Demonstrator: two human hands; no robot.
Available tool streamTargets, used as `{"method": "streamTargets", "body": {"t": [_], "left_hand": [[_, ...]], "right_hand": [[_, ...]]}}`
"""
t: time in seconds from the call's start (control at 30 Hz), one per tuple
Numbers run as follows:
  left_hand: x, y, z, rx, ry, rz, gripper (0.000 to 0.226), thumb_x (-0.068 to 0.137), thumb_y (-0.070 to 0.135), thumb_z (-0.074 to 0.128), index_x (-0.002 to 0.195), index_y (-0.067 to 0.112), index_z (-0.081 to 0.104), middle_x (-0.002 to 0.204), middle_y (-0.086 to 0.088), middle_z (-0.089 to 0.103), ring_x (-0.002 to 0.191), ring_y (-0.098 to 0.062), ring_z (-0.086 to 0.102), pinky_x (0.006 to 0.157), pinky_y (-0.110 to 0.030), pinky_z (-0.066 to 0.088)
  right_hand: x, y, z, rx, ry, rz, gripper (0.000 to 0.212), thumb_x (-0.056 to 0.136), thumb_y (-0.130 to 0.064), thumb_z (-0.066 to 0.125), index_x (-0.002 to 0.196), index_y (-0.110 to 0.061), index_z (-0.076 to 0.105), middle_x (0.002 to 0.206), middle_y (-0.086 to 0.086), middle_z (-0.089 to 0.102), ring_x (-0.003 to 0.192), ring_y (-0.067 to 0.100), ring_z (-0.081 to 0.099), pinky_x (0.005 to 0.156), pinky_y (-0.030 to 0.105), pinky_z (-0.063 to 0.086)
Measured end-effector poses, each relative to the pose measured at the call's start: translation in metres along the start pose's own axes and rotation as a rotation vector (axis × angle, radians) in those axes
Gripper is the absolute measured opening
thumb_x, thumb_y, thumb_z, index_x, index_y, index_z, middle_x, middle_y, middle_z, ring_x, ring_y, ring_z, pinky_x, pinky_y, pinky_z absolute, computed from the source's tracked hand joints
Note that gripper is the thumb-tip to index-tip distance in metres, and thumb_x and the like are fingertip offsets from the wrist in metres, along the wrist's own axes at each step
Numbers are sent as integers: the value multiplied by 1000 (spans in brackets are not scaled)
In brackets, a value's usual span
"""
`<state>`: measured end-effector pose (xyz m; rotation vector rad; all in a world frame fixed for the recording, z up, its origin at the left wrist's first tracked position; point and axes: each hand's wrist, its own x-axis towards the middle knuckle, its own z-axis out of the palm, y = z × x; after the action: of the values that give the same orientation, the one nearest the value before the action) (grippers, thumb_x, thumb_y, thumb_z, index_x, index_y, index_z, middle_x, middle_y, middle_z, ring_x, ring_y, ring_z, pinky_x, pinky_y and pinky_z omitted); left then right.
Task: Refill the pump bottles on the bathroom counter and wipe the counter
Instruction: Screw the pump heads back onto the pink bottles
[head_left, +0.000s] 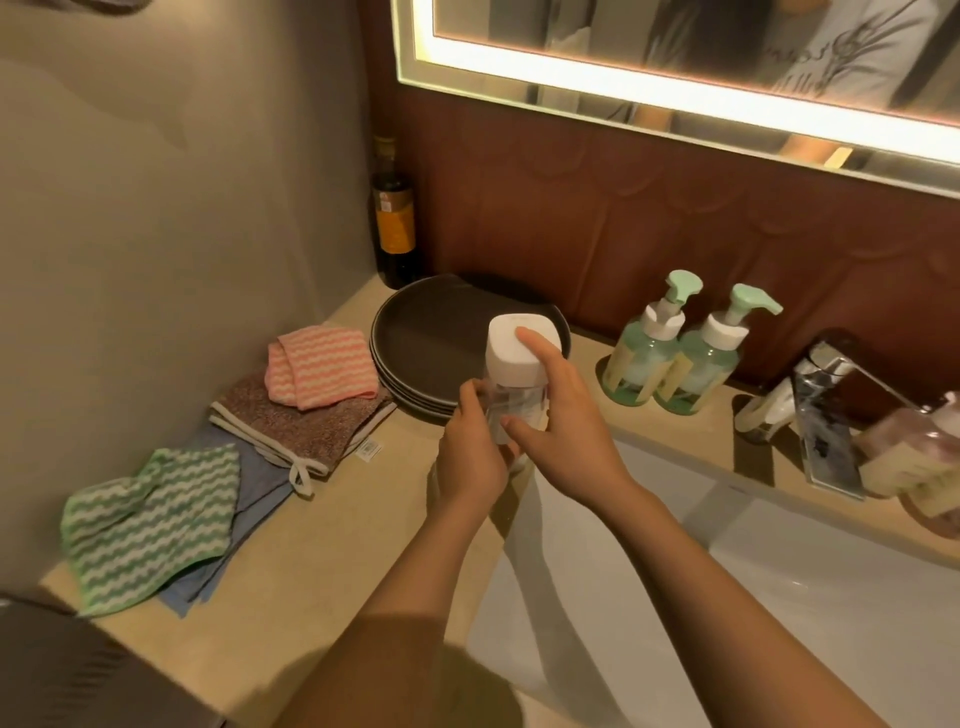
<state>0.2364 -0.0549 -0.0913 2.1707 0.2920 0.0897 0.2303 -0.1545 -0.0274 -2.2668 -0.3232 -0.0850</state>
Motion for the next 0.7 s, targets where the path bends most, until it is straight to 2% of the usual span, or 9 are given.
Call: {"method": "streamTargets", "body": {"t": [0.1,0.17,0.27,0.37,0.53,0.7], "left_hand": [[-6,-6,2,27,-64,-27,100,82,22,71,149,31,-2,141,-4,46,123,-25,52,94,-46,51],[-15,-10,-1,30,-79,-60,111,78,25,76,148,36,-9,146,-4,41,128,-26,47,97,-48,48],[-32,-19,-3,1,-65,-94,97,80,29,74,150,31,6,151,-2,33,136,-27,36,104,-48,42],[-57,-31,-7,-4,-80,-87,76,85,30,68,147,25,25,147,1,38,132,-22,40,101,-37,43],[-102,-33,-10,-56,-174,-5,47,91,25,61,135,23,45,134,2,52,121,-15,50,98,-31,46],[-144,9,15,17,-338,229,34,93,31,57,127,29,52,122,11,56,111,-8,52,90,-21,44]], "right_hand": [[-3,-1,-3,64,-22,-28,95,84,-17,68,142,-47,-1,155,-9,17,140,14,24,105,32,35],[-7,-1,-7,120,-12,-42,100,83,-18,70,138,-49,-9,156,-11,14,141,14,20,109,37,30],[-13,4,-12,173,28,0,101,83,-23,70,139,-51,-9,156,-15,9,143,18,19,113,44,27],[-28,11,-16,213,49,90,94,84,-32,68,142,-50,-4,158,-11,8,141,22,26,111,46,32],[-73,27,-26,267,62,213,73,89,-33,60,147,-34,16,152,-1,30,133,22,40,102,35,38],[-142,55,-46,329,212,333,49,92,-30,57,137,-28,39,129,-6,52,121,12,50,91,20,39]]}}
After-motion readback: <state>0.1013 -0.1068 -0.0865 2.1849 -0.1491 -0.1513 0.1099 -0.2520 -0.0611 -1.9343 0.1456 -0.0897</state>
